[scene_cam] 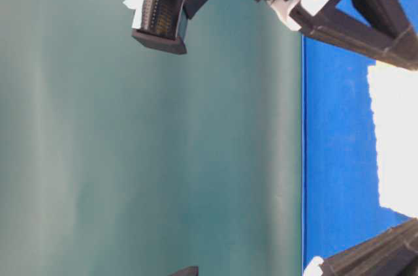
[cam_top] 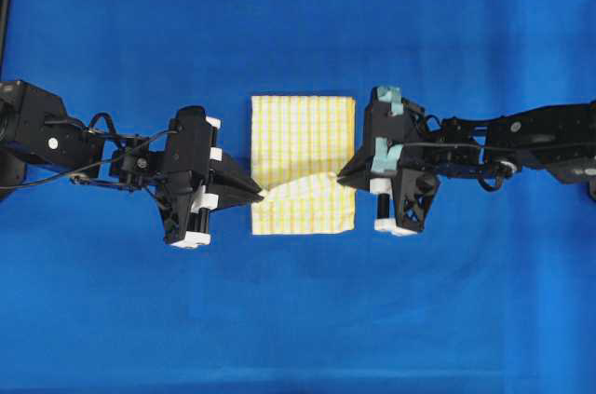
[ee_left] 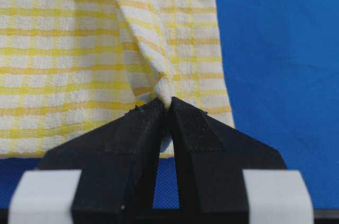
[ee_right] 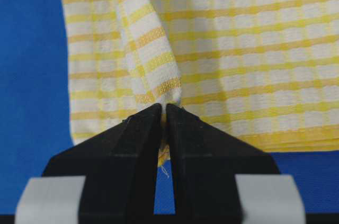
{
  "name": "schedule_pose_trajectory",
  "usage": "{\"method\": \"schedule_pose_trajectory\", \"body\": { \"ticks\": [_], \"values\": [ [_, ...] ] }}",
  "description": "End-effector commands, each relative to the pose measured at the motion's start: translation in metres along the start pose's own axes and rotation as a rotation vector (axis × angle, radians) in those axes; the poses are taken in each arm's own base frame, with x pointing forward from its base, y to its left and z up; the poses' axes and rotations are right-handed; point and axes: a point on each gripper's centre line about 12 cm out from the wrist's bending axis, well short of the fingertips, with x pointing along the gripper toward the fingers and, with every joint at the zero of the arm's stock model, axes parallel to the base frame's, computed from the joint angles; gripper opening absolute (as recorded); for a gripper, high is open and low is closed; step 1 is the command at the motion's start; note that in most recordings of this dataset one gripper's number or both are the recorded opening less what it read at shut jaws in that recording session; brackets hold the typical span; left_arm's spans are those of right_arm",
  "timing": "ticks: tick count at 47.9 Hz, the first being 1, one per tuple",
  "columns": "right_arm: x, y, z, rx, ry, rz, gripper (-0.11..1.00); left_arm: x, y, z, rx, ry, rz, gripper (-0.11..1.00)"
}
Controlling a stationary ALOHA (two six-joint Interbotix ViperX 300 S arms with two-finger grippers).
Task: Fold the yellow towel.
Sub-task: 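Open both grippers and pull them away from the folded towel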
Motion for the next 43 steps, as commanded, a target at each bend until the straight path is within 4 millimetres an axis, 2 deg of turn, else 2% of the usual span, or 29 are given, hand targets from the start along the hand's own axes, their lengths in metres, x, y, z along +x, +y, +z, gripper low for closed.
{"method": "schedule_pose_trajectory", "body": {
  "ticks": [1,25,28,33,35,39,41,43],
  "values": [
    [-0.003,0.007,0.008,-0.005,-0.028,0.016,0.04,0.001,-0.008,0.009,0.011,-0.026,-0.021,0.04],
    [-0.003,0.008,0.008,-0.006,-0.028,0.018,0.05,0.004,-0.009,0.012,0.013,-0.032,-0.024,0.04],
    [-0.003,0.008,0.008,-0.007,-0.027,0.019,0.09,0.003,-0.009,0.012,0.013,-0.032,-0.024,0.06],
    [-0.003,0.009,0.010,-0.006,-0.031,0.020,0.37,0.002,-0.009,0.010,0.014,-0.021,-0.022,0.23],
    [-0.004,0.009,0.011,-0.006,-0.036,0.022,0.51,0.000,-0.009,0.010,0.014,-0.014,-0.021,0.33],
    [-0.008,0.011,0.016,-0.009,-0.052,0.028,0.74,-0.005,-0.010,0.012,0.021,0.008,-0.021,0.57],
    [-0.013,0.012,0.019,-0.011,-0.063,0.033,0.80,-0.008,-0.010,0.015,0.022,0.019,-0.021,0.68],
    [-0.019,0.013,0.023,-0.021,-0.082,0.041,0.79,-0.013,-0.011,0.019,0.023,0.024,-0.022,0.75]
  ]
}}
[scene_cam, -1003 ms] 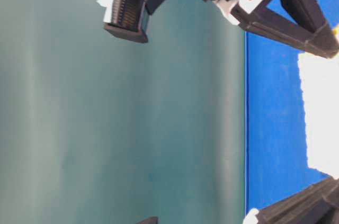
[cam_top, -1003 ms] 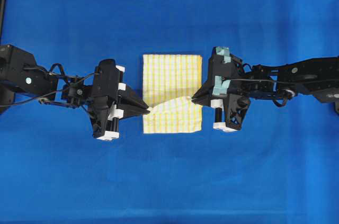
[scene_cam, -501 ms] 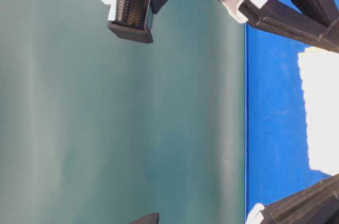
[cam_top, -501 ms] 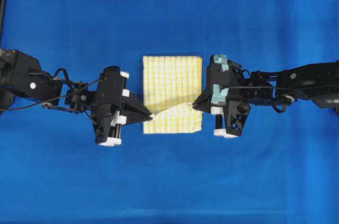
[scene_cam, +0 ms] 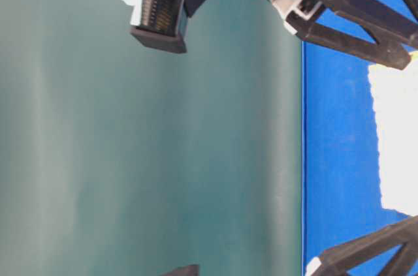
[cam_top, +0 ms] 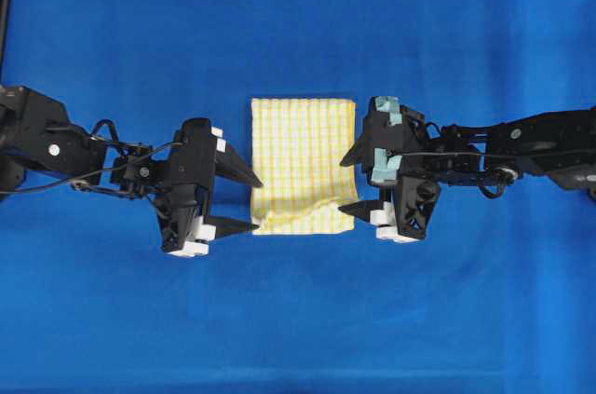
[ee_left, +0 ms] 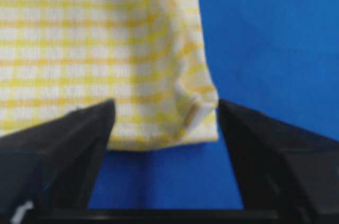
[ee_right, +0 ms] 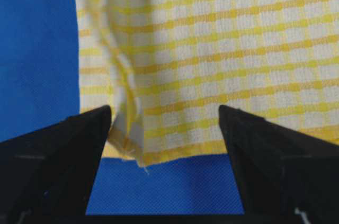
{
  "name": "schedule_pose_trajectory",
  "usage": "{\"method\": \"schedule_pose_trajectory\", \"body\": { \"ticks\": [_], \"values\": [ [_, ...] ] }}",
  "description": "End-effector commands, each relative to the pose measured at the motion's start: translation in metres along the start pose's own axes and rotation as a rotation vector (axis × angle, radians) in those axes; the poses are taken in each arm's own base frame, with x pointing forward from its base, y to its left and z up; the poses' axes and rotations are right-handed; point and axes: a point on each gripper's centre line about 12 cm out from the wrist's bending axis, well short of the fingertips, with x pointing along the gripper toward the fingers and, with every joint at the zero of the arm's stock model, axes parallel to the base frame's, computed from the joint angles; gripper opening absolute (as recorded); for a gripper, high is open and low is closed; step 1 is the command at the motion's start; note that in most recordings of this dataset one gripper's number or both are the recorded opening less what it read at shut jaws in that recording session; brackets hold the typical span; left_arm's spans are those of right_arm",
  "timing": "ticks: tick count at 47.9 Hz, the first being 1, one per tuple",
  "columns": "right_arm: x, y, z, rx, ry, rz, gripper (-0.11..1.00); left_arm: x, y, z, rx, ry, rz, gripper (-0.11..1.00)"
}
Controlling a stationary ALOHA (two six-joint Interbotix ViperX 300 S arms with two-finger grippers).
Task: Fold the yellow towel.
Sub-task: 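Open both grippers and pull them away from the folded towel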
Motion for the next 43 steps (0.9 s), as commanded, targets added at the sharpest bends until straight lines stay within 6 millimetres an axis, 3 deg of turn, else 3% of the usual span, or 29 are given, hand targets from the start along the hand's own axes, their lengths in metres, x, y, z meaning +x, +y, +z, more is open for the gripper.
{"method": "schedule_pose_trajectory", "body": {
  "ticks": [1,10,16,31,43],
  "values": [
    [-0.019,0.008,0.023,-0.009,-0.081,0.030,0.77,-0.013,-0.003,0.018,0.005,-0.025,-0.008,0.77],
    [-0.066,0.013,0.041,-0.058,-0.188,0.069,0.73,-0.054,-0.006,0.041,0.032,-0.038,-0.018,0.72],
    [-0.095,0.009,0.040,-0.074,-0.237,0.080,0.73,-0.083,-0.007,0.049,0.044,-0.091,-0.026,0.70],
    [-0.159,-0.002,0.017,-0.092,-0.332,0.113,0.72,-0.155,-0.004,0.037,0.042,-0.269,-0.053,0.69],
    [-0.190,-0.010,-0.004,-0.125,-0.360,0.129,0.72,-0.199,-0.001,0.024,0.049,-0.373,-0.070,0.69]
  ]
}}
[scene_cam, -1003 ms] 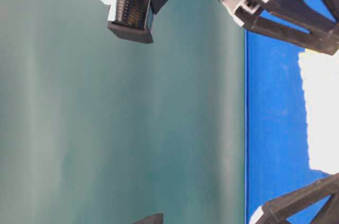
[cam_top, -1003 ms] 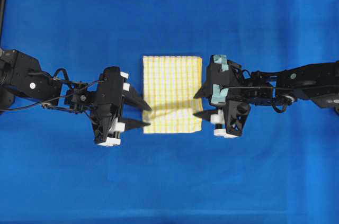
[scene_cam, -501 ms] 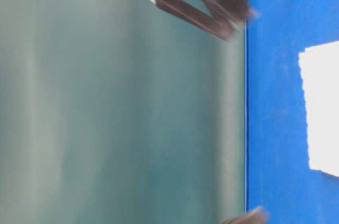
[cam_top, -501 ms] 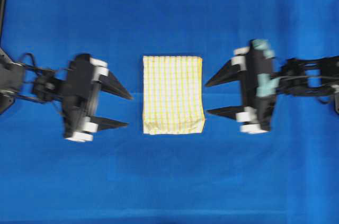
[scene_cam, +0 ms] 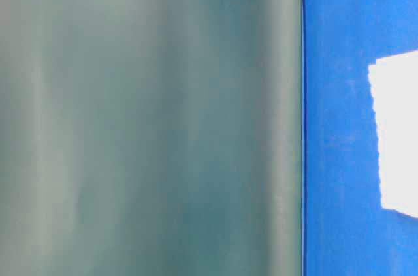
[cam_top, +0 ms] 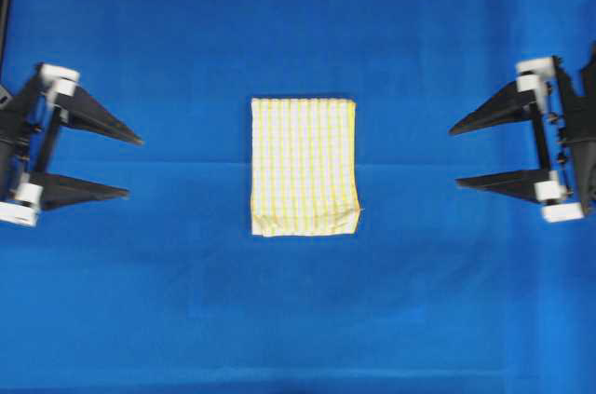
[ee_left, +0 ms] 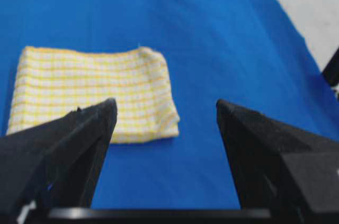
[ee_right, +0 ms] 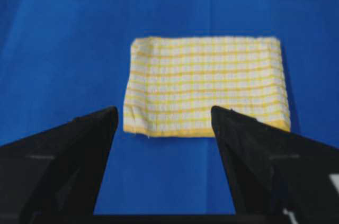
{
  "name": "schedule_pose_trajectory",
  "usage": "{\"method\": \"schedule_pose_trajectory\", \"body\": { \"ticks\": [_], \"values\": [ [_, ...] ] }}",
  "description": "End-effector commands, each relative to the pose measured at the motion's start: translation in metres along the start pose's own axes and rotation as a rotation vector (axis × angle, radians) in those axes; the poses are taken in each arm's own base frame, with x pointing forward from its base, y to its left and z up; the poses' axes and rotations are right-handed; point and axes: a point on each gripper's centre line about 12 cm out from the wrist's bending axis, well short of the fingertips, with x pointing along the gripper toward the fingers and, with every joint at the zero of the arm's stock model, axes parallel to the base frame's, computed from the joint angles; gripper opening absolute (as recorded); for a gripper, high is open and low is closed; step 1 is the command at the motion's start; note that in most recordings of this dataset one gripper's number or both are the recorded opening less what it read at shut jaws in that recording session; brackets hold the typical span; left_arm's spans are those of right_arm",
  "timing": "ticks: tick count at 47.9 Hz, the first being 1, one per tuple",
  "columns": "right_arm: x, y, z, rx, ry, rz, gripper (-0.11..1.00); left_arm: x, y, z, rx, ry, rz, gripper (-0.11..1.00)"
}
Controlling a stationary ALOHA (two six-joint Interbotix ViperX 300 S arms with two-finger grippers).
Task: Fold the yellow towel.
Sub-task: 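Open both grippers and pull them away from the folded towel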
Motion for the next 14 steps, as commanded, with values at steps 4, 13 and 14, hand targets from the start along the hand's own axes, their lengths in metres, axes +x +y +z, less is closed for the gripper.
{"method": "schedule_pose_trajectory", "body": {
  "ticks": [4,13,14],
  "values": [
    [-0.017,-0.002,-0.002,-0.006,-0.038,0.004,0.72,-0.017,0.000,0.003,0.005,-0.043,-0.005,0.69],
    [-0.031,-0.004,-0.018,-0.011,-0.040,0.008,0.72,-0.030,0.001,-0.006,0.005,-0.033,-0.008,0.69],
    [-0.032,-0.005,-0.022,-0.010,-0.037,0.006,0.72,-0.030,0.001,-0.008,0.005,-0.032,-0.008,0.69]
  ]
}}
